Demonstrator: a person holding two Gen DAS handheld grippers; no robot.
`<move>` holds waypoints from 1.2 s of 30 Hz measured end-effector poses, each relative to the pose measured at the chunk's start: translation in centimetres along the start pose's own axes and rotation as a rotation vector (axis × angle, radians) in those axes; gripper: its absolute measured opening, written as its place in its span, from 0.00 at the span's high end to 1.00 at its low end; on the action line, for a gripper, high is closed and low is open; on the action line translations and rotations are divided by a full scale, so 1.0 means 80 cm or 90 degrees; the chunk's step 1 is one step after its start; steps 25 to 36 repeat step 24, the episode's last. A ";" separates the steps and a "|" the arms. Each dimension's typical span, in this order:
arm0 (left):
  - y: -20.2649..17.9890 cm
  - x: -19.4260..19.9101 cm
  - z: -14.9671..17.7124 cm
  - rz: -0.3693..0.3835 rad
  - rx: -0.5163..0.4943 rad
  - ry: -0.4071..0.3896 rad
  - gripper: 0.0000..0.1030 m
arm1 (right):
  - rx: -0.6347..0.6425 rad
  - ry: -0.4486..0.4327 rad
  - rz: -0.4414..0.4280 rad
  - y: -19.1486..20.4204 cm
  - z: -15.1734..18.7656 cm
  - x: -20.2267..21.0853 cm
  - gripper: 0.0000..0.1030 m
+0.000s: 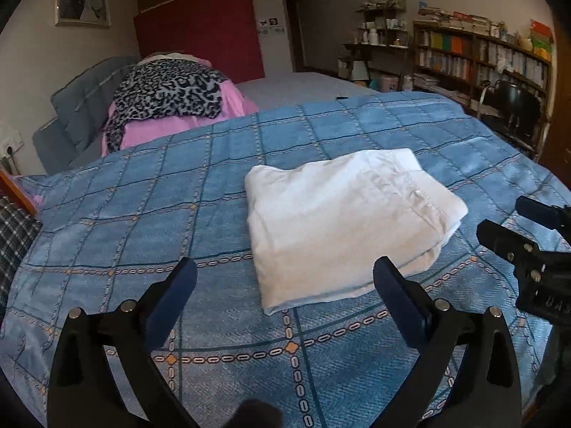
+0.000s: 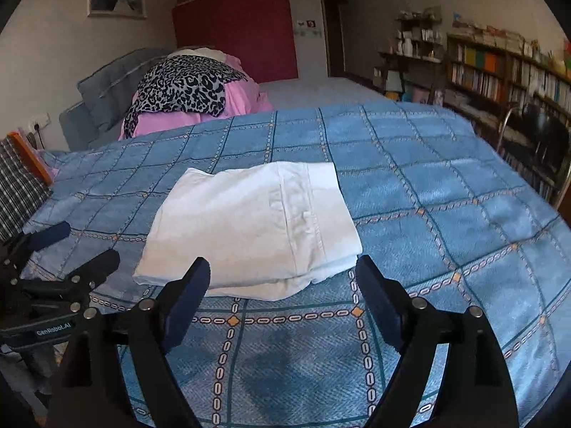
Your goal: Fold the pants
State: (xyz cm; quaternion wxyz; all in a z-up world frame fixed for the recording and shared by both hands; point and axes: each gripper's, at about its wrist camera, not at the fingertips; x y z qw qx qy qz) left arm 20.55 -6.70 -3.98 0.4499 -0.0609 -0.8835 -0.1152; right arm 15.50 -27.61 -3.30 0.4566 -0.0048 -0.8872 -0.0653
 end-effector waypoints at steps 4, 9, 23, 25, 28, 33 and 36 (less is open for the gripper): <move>0.002 -0.007 -0.001 -0.006 0.002 0.014 0.03 | 0.014 0.004 0.008 0.008 0.000 -0.005 0.19; 0.004 -0.012 -0.001 -0.001 -0.002 0.022 0.03 | 0.008 0.014 0.009 0.008 0.000 -0.015 0.19; 0.031 -0.059 -0.001 -0.028 0.031 0.080 0.03 | -0.006 0.035 0.008 0.002 0.001 -0.035 0.19; 0.043 -0.070 0.000 -0.041 0.042 0.097 0.03 | -0.012 0.040 0.010 -0.001 0.001 -0.039 0.19; 0.043 -0.070 0.000 -0.041 0.042 0.097 0.03 | -0.012 0.040 0.010 -0.001 0.001 -0.039 0.19; 0.043 -0.070 0.000 -0.041 0.042 0.097 0.03 | -0.012 0.040 0.010 -0.001 0.001 -0.039 0.19; 0.043 -0.070 0.000 -0.041 0.042 0.097 0.03 | -0.012 0.040 0.010 -0.001 0.001 -0.039 0.19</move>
Point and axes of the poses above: each gripper's, at about its wrist camera, not at the fingertips, and x roughly against the way its jaws point, y to its left, z to its underside, and after that the axes turned 14 degrees about y, right-handed
